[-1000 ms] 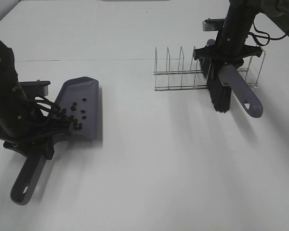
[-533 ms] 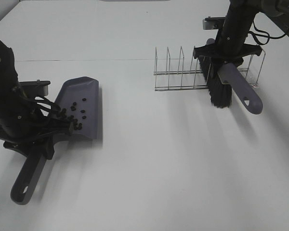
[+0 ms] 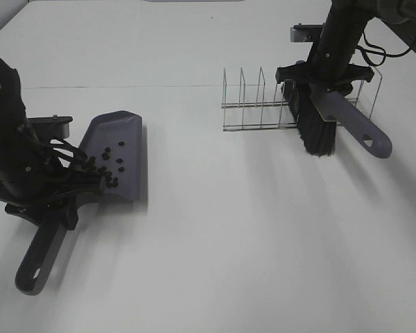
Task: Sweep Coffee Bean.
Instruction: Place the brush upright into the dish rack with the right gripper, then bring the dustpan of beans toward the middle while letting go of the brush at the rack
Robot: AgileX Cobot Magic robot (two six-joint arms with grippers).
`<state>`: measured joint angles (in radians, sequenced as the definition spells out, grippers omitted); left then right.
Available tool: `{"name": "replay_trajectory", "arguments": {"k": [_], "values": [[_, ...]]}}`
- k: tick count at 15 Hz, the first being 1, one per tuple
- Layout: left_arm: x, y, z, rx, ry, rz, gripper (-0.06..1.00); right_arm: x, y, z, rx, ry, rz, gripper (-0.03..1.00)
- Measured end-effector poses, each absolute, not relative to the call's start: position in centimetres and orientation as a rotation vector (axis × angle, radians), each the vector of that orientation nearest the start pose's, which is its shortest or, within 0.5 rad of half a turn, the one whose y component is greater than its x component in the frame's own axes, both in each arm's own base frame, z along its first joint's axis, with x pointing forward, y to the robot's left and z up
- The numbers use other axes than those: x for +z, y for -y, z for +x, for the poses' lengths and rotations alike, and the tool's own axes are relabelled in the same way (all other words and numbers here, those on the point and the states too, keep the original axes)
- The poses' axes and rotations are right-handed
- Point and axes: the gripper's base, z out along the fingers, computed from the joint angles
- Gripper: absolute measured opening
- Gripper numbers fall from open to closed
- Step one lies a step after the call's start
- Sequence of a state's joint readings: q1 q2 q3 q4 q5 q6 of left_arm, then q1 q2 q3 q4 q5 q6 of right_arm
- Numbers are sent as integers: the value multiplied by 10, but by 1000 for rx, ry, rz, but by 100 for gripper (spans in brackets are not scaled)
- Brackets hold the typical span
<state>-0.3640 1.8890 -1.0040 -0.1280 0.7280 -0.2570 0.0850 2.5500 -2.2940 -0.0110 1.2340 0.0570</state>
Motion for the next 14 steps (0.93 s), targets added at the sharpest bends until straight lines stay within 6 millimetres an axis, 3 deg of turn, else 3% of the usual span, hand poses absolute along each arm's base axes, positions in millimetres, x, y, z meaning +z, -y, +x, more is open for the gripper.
{"name": "replay_trajectory", "arguments": {"k": [2, 6, 9, 10, 14], "values": [[124, 121, 296, -151, -3122, 21, 33, 139, -46, 520, 25, -2968, -56, 68], [124, 121, 296, -150, -3126, 21, 33, 145, -46, 520, 18, -2953, -69, 72], [124, 121, 295, -145, -3138, 22, 33, 177, -46, 518, 23, -2892, -68, 72], [124, 121, 295, -145, -3138, 22, 33, 198, -45, 515, 27, -2853, -67, 72], [124, 121, 295, -145, -3139, 22, 33, 234, -45, 509, 33, -2781, -65, 72]]}}
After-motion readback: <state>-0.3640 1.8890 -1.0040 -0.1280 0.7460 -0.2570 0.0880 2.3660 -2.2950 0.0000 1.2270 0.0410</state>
